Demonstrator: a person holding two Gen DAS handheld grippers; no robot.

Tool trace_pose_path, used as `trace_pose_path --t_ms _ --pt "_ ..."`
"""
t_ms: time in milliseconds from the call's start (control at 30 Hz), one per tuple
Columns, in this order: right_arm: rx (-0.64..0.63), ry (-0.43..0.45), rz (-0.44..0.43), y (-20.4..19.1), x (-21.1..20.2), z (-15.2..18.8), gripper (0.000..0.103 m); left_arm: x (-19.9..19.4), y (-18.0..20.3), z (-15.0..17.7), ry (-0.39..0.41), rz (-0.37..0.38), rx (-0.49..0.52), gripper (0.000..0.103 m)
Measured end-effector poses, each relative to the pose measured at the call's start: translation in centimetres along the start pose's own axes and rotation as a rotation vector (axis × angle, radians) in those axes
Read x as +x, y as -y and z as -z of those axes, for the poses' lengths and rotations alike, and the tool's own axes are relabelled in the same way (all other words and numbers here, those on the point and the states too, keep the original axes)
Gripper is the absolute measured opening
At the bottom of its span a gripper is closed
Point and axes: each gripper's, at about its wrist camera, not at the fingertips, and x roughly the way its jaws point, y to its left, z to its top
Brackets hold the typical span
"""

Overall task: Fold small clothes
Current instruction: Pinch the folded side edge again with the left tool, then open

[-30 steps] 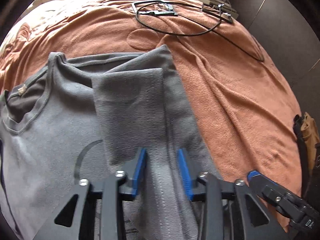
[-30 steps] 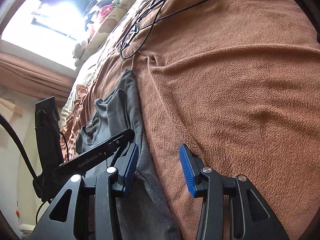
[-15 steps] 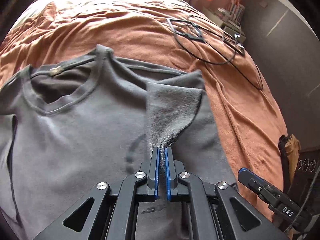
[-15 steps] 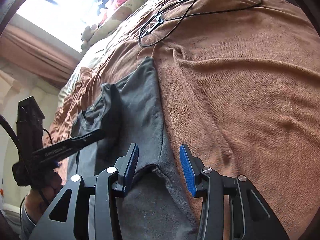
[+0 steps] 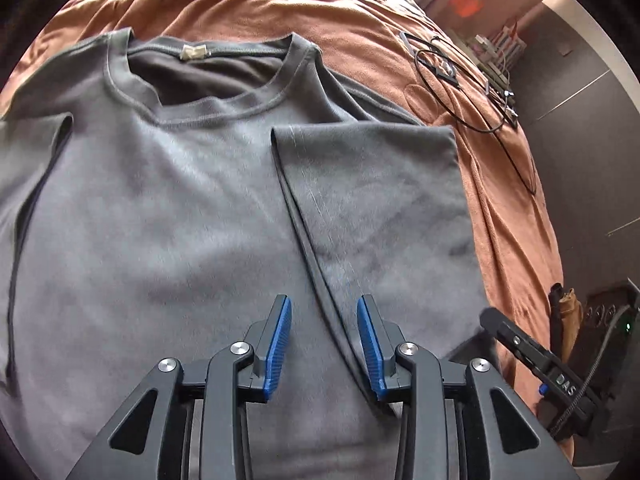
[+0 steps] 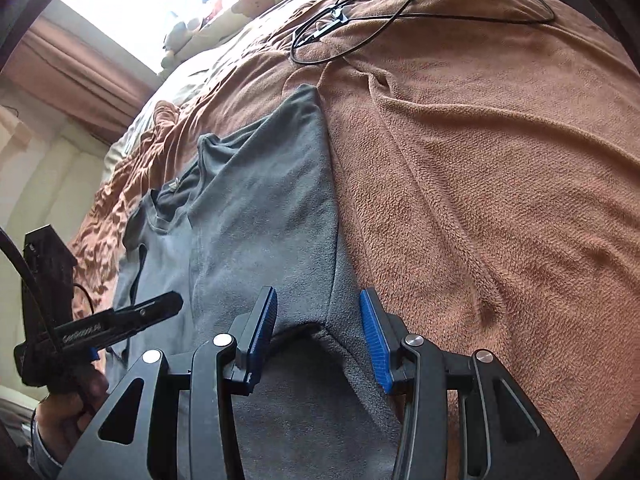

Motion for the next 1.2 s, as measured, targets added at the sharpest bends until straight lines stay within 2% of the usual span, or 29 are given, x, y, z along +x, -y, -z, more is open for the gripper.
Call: trace_pose_path --t_ms 33,100,133,167,200,233,267,300,500,667,700,767,833,867,933,1000,1200 --pt "-0.007 -0.004 0.007 -0.1 0.2 0.1 0.040 0.1 0.1 0.4 -0.013 0.012 -0.004 0.036" --pt "-0.032 -0.006 0.046 -0.3 0.4 0.2 0.026 0.4 0.4 1.2 -0.035 0.035 -0.013 0.036" --pt "-0.046 -0.009 0.069 -0.4 0.5 0.2 0.015 0.6 0.7 1.4 -0.045 0.044 -0.013 0.036" --pt "-0.048 -0.007 0.074 -0.4 0.4 0.3 0.011 0.9 1.0 1.8 -0.054 0.049 -0.008 0.036" --pt "-0.041 -0.003 0.065 -0.3 0.3 0.3 0.008 1.0 1.2 2.0 -0.056 0.050 -0.001 0.035" --pt "-0.034 0.005 0.068 -0.1 0.0 0.2 0.006 1.1 1.5 2.2 -0.055 0.049 0.007 0.028" --pt "-0.029 0.017 0.077 0.1 -0.3 0.2 0.005 1.3 1.8 2.3 -0.060 0.052 0.012 0.021" --pt "-0.021 0.026 0.078 0.4 -0.6 0.2 0.005 1.5 2.0 2.5 -0.071 0.063 0.012 0.009" --pt "0.021 0.015 0.033 2.0 -1.6 0.3 0.004 2.1 2.5 3.2 -0.085 0.083 0.024 0.008" --pt "0.079 0.005 -0.018 2.9 -2.5 0.3 0.008 1.2 1.9 3.3 -0.050 0.036 0.035 0.008" --pt "0.082 0.013 -0.011 3.0 -2.9 0.3 0.010 1.0 1.6 3.3 -0.050 0.036 0.028 0.008" --pt "0.095 0.033 -0.039 3.3 -3.4 0.4 0.020 0.8 0.9 3.1 -0.042 0.033 0.010 0.011" --pt "0.109 0.044 -0.050 3.7 -3.7 0.5 0.028 0.5 0.4 2.6 -0.019 0.017 0.000 0.023" --pt "0.109 0.048 -0.045 3.8 -3.8 0.6 0.029 0.4 0.3 2.3 -0.005 0.012 -0.004 0.027" --pt "0.107 0.051 -0.049 3.8 -3.8 0.7 0.029 0.2 0.1 1.4 0.022 -0.003 -0.005 0.043" --pt "0.104 0.050 -0.051 3.8 -3.7 0.7 0.029 0.3 0.2 0.5 0.044 -0.023 0.013 0.046" --pt "0.078 0.034 -0.042 3.2 -2.8 0.5 0.029 1.7 0.0 -3.0 0.077 -0.078 0.011 0.046"
